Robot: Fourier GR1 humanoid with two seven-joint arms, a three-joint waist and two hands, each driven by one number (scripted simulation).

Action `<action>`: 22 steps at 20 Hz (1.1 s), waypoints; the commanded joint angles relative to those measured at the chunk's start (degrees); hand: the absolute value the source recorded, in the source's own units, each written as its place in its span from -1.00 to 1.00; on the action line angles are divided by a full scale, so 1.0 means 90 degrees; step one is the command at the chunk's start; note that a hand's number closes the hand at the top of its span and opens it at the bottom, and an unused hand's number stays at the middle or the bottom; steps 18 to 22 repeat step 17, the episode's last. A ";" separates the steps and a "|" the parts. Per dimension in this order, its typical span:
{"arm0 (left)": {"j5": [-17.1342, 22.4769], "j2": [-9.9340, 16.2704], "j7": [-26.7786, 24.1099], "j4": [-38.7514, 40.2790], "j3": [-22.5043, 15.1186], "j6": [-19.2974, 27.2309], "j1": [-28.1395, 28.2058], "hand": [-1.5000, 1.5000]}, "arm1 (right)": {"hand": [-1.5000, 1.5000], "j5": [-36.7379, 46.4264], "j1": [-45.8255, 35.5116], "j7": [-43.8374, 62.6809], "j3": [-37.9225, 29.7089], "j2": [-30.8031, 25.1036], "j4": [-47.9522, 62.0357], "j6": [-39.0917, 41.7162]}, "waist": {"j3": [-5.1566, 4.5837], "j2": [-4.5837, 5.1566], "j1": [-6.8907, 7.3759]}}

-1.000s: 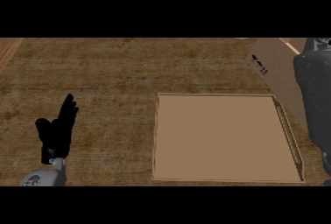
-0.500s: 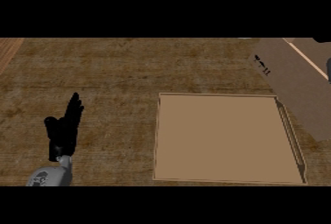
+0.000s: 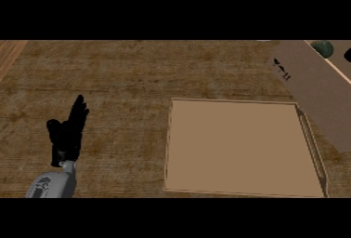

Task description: Pick the squash from the tray and place it in the cardboard box

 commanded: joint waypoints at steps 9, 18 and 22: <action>-0.0167 -0.0122 0.0001 -0.0080 -0.0112 0.0082 0.0088 0.00 | -1.00 -0.2117 0.0113 -0.3109 -0.1577 -0.0068 0.0604 -0.0809 | 0.0015 -0.0014 -0.0026; 0.0033 0.0065 0.0023 -0.0110 0.0144 -0.0139 0.0269 0.00 | -1.00 -0.3723 0.0632 -0.4050 -0.2653 -0.0061 -0.0042 -0.0596 | -0.0006 -0.0085 -0.0203; 0.0033 0.0065 0.0023 -0.0110 0.0144 -0.0139 0.0269 0.00 | -1.00 -0.3723 0.0632 -0.4050 -0.2653 -0.0061 -0.0042 -0.0596 | -0.0006 -0.0085 -0.0203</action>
